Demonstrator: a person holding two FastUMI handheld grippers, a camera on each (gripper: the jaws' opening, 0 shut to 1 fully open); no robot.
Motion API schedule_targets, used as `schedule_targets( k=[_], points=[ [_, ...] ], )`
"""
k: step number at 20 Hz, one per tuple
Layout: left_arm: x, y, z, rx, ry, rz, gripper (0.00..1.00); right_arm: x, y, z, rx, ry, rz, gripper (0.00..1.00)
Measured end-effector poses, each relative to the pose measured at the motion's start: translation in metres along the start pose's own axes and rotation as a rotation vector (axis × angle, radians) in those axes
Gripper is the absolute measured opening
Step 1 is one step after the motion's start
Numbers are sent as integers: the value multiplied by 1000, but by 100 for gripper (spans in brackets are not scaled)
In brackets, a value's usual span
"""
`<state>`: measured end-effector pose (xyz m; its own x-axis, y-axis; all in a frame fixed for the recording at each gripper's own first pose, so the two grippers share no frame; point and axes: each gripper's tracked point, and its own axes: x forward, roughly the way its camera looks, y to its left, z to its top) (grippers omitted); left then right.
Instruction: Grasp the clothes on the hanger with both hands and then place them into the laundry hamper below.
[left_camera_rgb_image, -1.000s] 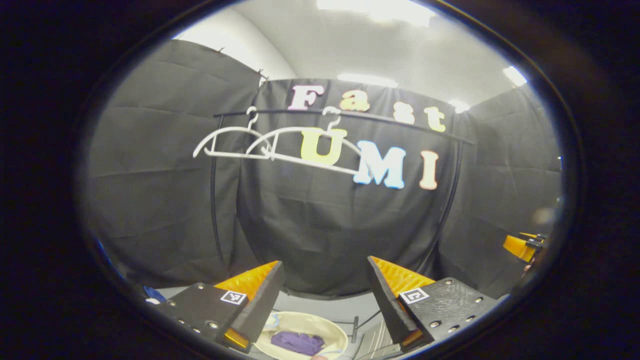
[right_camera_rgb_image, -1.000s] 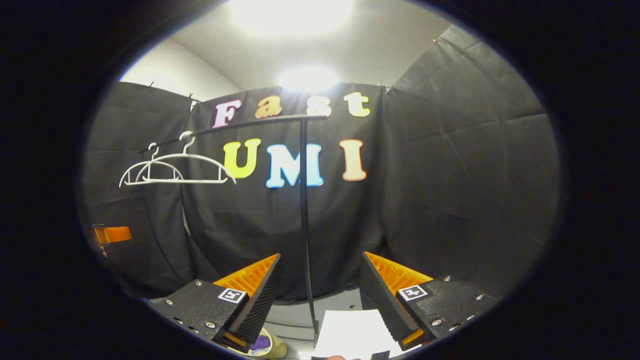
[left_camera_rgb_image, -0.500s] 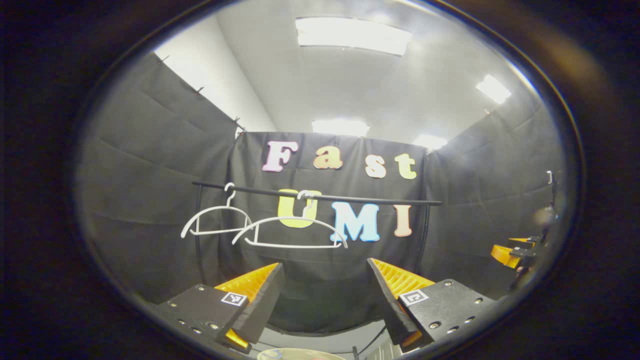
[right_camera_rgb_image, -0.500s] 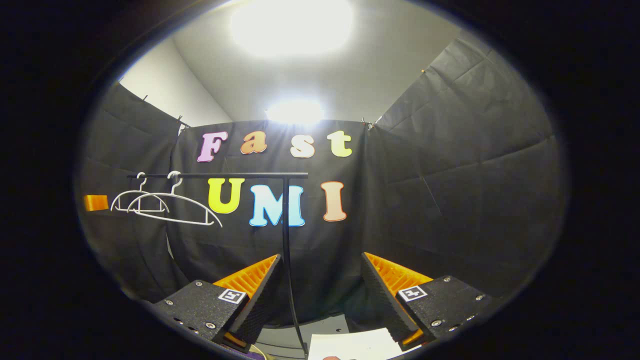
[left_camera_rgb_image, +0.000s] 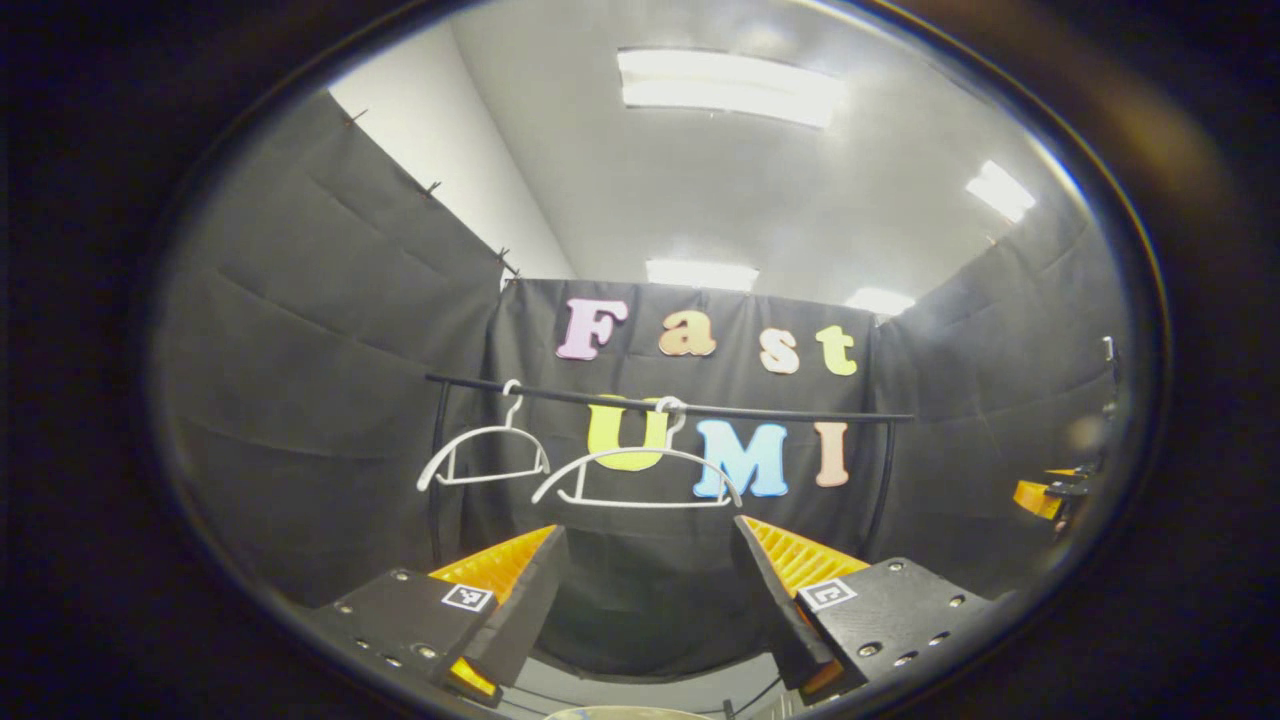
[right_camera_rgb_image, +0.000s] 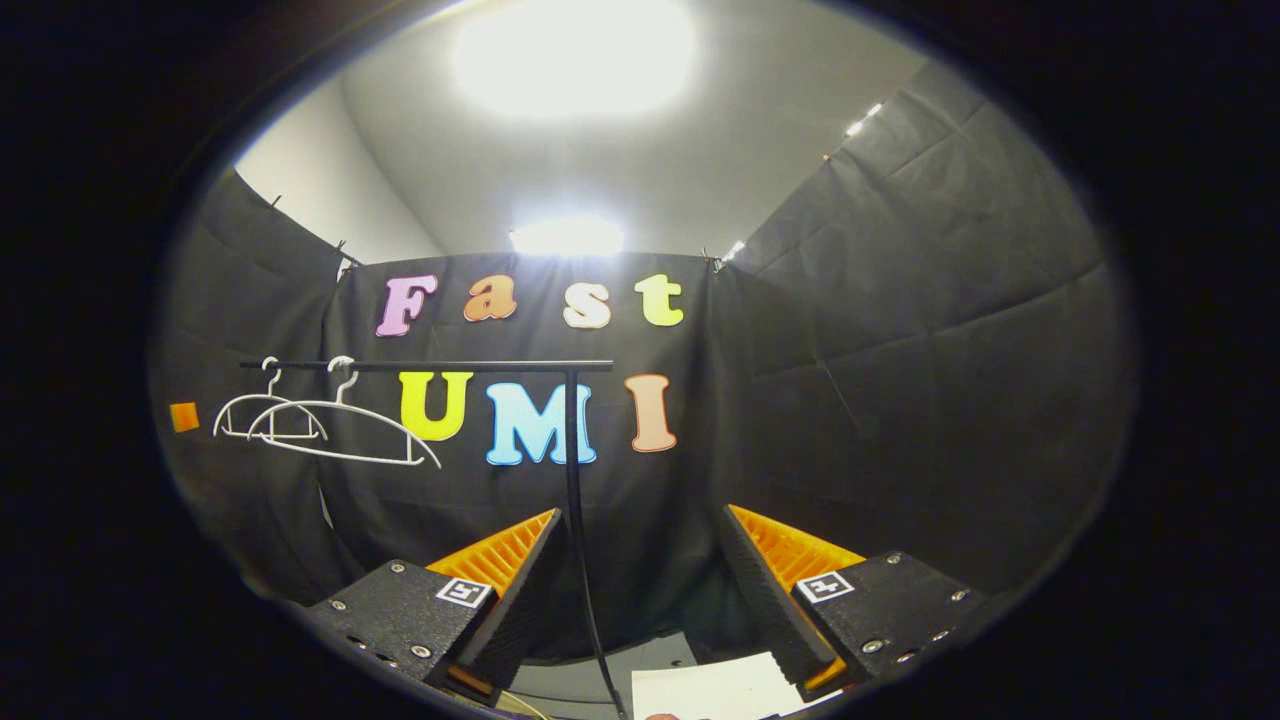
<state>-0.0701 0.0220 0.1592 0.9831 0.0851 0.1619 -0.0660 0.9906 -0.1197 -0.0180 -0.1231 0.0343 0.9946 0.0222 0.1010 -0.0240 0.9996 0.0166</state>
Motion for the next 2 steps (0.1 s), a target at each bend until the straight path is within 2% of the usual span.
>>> schedule_targets(
  k=[2],
  points=[
    [2,9,-1,-8,2,2,99,0,10,1,2,-1,1,95]
  ],
)
